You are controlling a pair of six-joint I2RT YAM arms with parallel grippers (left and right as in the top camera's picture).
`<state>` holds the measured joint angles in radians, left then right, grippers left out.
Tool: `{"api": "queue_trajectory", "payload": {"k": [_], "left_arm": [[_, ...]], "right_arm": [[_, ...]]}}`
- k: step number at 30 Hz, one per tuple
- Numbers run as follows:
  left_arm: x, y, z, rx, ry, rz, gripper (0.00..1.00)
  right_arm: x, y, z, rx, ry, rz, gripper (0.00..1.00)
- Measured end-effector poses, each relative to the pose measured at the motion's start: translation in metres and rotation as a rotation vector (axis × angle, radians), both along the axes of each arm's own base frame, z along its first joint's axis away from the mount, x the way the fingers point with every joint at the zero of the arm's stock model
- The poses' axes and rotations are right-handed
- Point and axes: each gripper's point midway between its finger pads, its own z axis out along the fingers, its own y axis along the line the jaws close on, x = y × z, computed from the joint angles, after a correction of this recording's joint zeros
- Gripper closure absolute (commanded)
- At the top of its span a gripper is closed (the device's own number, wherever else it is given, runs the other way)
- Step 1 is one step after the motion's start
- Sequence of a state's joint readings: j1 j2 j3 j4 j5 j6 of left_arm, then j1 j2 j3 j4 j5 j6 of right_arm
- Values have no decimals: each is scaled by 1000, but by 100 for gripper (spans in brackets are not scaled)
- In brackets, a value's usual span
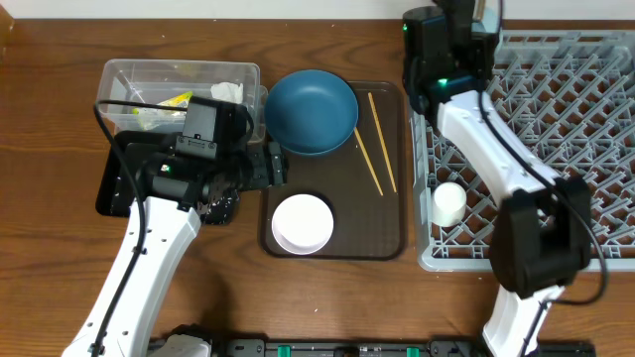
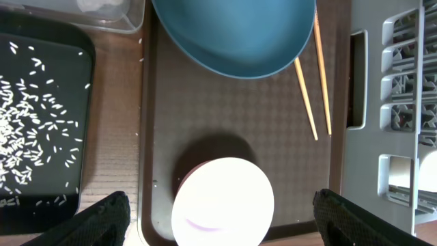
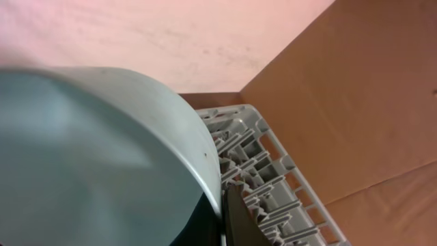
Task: Sort waste into correct bins and load items into the dishwasher rack
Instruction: 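Lower the light-blue bowl into the rack's back edge with right gripper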
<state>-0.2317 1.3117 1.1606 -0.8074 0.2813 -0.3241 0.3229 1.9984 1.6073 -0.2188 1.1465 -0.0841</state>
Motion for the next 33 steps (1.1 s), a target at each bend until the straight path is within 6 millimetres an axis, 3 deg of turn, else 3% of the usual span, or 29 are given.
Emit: {"api": "queue_trajectory", "payload": {"k": [4, 8, 19, 27, 33], "left_arm": [[0, 0, 0, 0, 0, 0, 12], [0, 0, 0, 0, 0, 0, 12], [0, 0, 0, 0, 0, 0, 12], [0, 0, 0, 0, 0, 0, 12], [0, 0, 0, 0, 0, 0, 12]], "right_arm": [[5, -1, -29, -75, 97, -10, 99], [5, -2, -45, -120, 151, -27, 99], [1, -2, -53, -161, 193, -43, 98], [-13, 30, -79, -180, 361, 69, 64], [-16, 39, -88, -134, 366, 98, 48]]}}
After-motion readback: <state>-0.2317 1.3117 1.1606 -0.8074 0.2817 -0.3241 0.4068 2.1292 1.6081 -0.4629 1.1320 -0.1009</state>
